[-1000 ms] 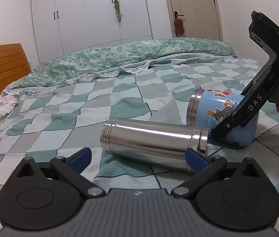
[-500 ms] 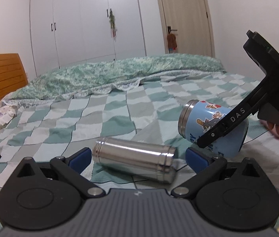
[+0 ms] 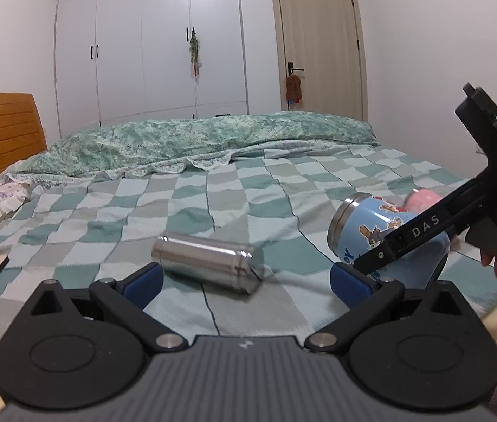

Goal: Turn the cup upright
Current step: 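Close the right tool around the blue cup's body and lift it, then rotate the held blue cup with the right tool toward the left tool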

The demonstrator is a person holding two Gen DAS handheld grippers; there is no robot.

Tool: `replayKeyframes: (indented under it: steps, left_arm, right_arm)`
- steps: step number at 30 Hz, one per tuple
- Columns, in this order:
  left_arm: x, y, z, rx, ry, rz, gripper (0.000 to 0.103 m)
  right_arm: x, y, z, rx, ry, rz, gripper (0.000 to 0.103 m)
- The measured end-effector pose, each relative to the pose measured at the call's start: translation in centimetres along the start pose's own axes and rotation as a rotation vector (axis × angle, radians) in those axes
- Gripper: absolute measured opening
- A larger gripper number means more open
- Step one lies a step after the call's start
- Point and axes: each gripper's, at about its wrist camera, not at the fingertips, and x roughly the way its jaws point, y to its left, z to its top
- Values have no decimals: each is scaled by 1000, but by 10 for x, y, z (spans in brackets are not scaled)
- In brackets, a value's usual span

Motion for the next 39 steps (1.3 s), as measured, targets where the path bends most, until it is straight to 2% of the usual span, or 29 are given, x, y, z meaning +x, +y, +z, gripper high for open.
replayKeyframes:
  steps: [5, 10, 20, 22, 25, 26, 34, 39]
  left_arm:
    - [-17, -14, -16, -3, 13, -11, 103]
    - [-26, -21, -29, -26, 31, -8, 103]
    - [-34, -30, -36, -54, 47, 6, 103]
    - [-35, -35, -34, -52, 44, 11, 103]
    - [-34, -41, -29, -58, 44, 19, 103]
    - [-33, -43, -28, -62, 47, 21, 103]
    - [-19, -76, -9, -43, 106, 64, 103]
    - [2, -93, 5, -80, 176, 77, 103]
  right_arm:
    - [-3, -4, -40, 67, -15, -50, 83]
    - [-1, -13, -64, 135, -11, -92, 83]
    - [4, -12, -72, 151, -41, -105, 84]
    - [5, -13, -70, 122, -28, -96, 84]
    - [-1, -15, -68, 76, -22, -78, 101]
    - [-9, -17, -69, 57, -46, -62, 103]
    - [-64, -61, -67, -116, -208, 13, 103]
    - [-78, -94, -68, -191, -259, 28, 103]
